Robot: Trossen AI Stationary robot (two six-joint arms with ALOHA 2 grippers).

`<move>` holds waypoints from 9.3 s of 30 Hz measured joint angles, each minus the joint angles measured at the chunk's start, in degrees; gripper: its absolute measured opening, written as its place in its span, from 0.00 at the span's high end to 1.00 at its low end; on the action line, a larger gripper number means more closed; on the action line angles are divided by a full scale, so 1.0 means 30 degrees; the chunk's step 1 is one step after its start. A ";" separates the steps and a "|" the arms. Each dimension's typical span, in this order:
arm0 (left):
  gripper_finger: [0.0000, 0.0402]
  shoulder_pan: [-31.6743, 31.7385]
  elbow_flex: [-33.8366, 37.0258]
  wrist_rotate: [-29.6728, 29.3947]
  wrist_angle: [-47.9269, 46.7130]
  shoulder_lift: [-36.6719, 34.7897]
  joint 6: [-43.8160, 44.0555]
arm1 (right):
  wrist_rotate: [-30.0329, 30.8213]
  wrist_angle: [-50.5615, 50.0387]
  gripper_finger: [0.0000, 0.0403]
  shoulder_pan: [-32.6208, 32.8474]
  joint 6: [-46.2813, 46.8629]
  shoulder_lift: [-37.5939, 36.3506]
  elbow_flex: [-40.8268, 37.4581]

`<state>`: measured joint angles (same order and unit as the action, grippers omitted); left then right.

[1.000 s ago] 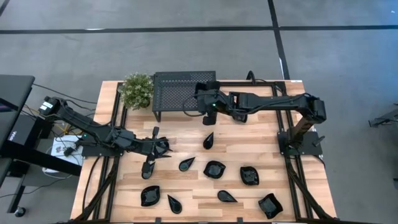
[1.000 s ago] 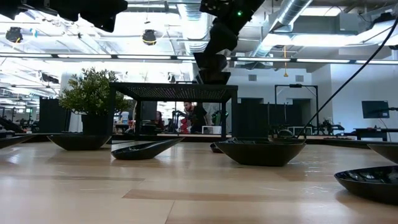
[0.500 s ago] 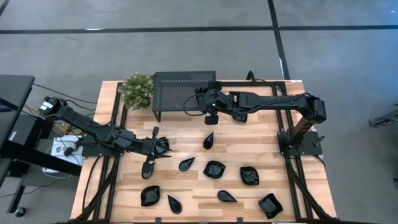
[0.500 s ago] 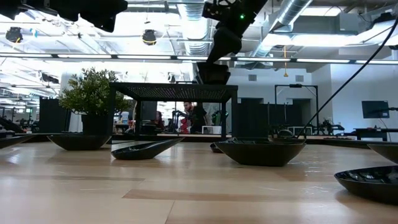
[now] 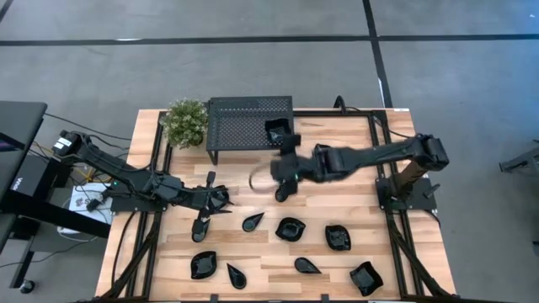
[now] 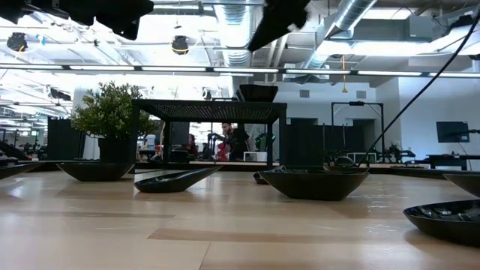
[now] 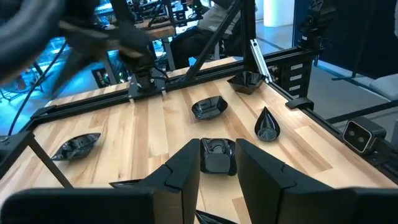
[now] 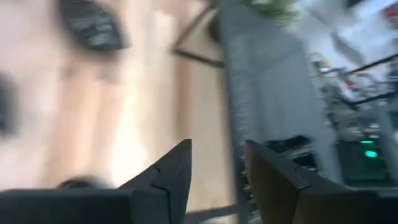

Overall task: Pick & Place Mini shaped plates
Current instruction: Stack the black distorted square plate on top of the black distorted square plate on the shelf, then put the black leaf-shaped plate on the shelf

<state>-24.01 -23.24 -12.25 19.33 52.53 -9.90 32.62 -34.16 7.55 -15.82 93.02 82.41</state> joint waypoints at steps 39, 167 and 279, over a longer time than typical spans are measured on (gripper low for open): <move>0.74 0.0000 0.0000 -0.0058 0.0187 0.0007 0.0222 | -1.6986 -0.7781 0.70 1.3777 4.4093 0.4921 -0.0095; 0.74 0.0000 -0.0007 -0.0038 0.2723 0.0000 -0.2029 | 0.3874 -0.3745 0.98 -0.0403 0.2321 0.3129 0.3760; 0.74 0.1800 -0.3745 -0.1916 -1.4881 0.7808 1.7970 | -0.7366 1.1456 0.71 0.0714 0.4288 -0.5298 -1.0907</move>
<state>-18.61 -34.48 -18.00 -25.31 75.96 44.01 10.52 0.21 9.69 -2.96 77.12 49.69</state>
